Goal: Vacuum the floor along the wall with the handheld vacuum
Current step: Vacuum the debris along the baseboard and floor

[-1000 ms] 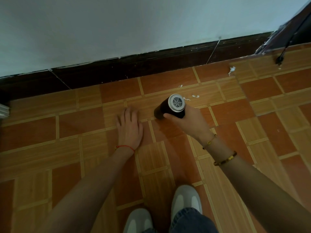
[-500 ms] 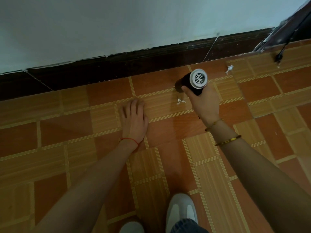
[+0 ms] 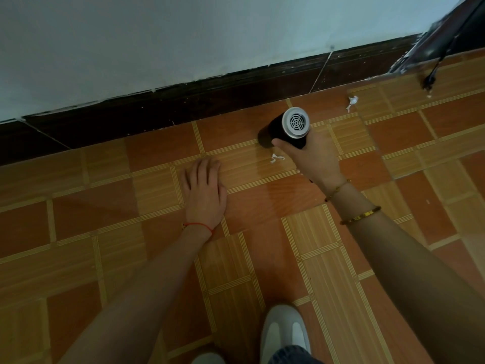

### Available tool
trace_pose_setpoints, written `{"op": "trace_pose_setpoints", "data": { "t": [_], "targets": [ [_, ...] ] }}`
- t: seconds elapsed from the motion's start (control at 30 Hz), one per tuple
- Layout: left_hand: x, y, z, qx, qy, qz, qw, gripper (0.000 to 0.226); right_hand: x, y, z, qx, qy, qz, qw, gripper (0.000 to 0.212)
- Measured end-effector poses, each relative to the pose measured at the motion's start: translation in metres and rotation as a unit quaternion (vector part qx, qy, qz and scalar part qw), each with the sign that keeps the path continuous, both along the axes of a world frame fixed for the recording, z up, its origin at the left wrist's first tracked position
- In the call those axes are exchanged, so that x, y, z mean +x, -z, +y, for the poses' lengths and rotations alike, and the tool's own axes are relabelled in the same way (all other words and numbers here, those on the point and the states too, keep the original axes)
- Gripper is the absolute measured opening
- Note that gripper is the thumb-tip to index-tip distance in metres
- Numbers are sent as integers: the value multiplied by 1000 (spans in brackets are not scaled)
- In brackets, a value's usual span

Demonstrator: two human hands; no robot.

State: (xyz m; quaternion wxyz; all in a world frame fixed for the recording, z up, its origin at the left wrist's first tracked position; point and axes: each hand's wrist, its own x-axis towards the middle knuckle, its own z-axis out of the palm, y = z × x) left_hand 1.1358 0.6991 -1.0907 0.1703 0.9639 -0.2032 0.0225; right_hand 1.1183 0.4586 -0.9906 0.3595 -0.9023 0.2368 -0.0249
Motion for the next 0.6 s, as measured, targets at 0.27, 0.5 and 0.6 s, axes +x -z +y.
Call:
{"op": "trace_pose_setpoints", "data": {
  "t": [0.27,0.5,0.6],
  "targets": [
    [1,-1,0,3,-3,0,1000,49,-19,-11,-27,-64,133,19,989,81],
    [0,-1,1,-3,-1,-1,1000,48,-42,-13,-23,-2,77,33,996,63],
    [0,-1,1,0,1,1,1000,50,-50,-13,-20,-17,131,29,991,76]
  ]
}}
